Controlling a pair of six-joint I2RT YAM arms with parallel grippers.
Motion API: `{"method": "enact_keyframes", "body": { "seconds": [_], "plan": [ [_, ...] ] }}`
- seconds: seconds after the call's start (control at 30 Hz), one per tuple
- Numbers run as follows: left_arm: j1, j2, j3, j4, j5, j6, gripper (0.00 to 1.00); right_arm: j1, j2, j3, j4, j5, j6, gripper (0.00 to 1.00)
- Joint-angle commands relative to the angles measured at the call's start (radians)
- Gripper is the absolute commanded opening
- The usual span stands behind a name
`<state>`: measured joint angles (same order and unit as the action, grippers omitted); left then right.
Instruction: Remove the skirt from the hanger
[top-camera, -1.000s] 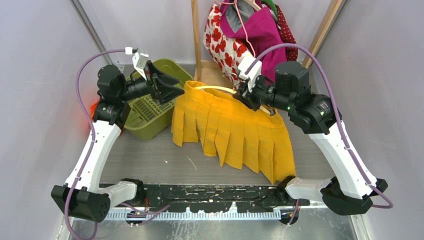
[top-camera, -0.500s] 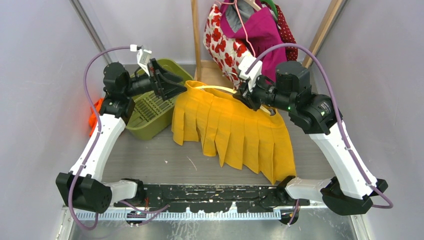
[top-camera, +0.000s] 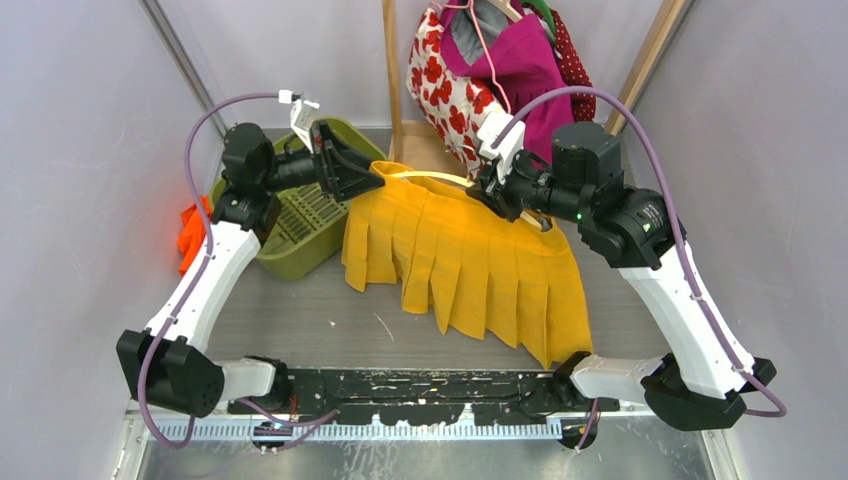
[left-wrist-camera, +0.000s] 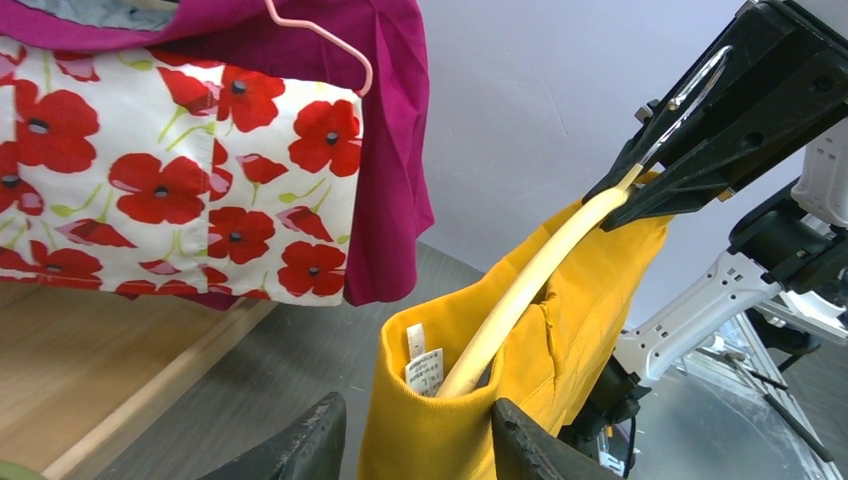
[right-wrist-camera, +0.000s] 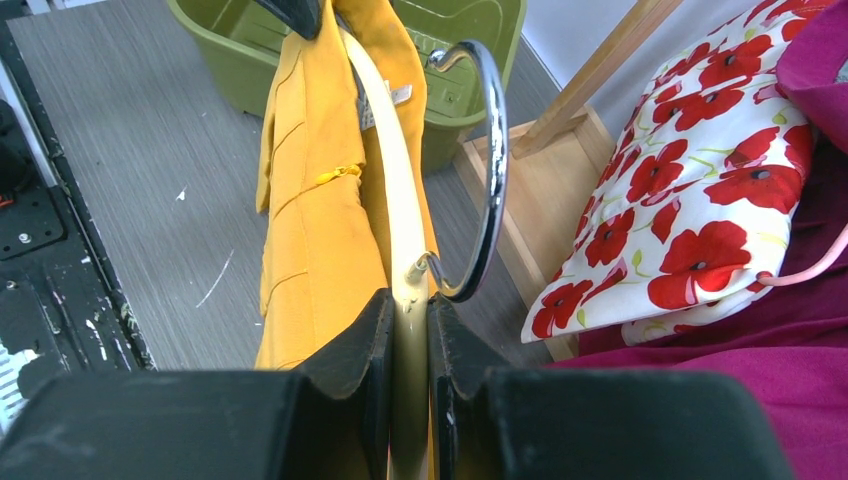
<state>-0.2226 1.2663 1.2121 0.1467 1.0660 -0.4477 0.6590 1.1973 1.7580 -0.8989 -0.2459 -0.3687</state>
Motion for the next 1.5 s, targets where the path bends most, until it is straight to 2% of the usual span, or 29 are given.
{"method": "enact_keyframes", "body": {
  "seconds": [0.0,0.07,0.17,0.2,0.5,0.7,0.83,1.17,1.47],
  "plan": [
    [-0.028,0.029,0.047,0.059,0.013,-0.011,0.52,-0.004,-0.039,0.059,0.132,-0.018,0.008,0.01],
    [-0.033,0.035,0.051,0.055,0.027,-0.011,0.37,-0.004,-0.042,0.054,0.135,-0.017,0.008,0.0],
    [-0.033,0.034,0.053,0.039,0.031,-0.008,0.03,-0.003,-0.042,0.05,0.136,-0.016,0.007,0.01],
    [-0.033,0.03,0.051,0.029,0.028,-0.002,0.0,-0.004,-0.042,0.05,0.136,-0.016,0.007,0.0],
    [-0.032,0.011,0.061,-0.049,0.011,0.048,0.0,-0.004,-0.033,0.049,0.144,-0.023,0.012,0.01],
    [-0.033,-0.036,-0.025,-0.097,-0.046,0.139,0.0,-0.003,-0.027,0.065,0.157,-0.018,0.014,0.01],
    [-0.009,-0.01,0.013,-0.278,-0.12,0.271,0.0,-0.004,-0.009,0.116,0.106,0.014,-0.007,0.01],
    [0.082,-0.057,0.059,-0.443,-0.237,0.342,0.0,-0.004,-0.058,-0.001,0.147,0.107,-0.014,0.01],
    [0.159,-0.039,0.019,-0.434,-0.279,0.337,0.0,-0.018,-0.091,-0.017,0.09,0.195,-0.061,0.0]
  ]
}}
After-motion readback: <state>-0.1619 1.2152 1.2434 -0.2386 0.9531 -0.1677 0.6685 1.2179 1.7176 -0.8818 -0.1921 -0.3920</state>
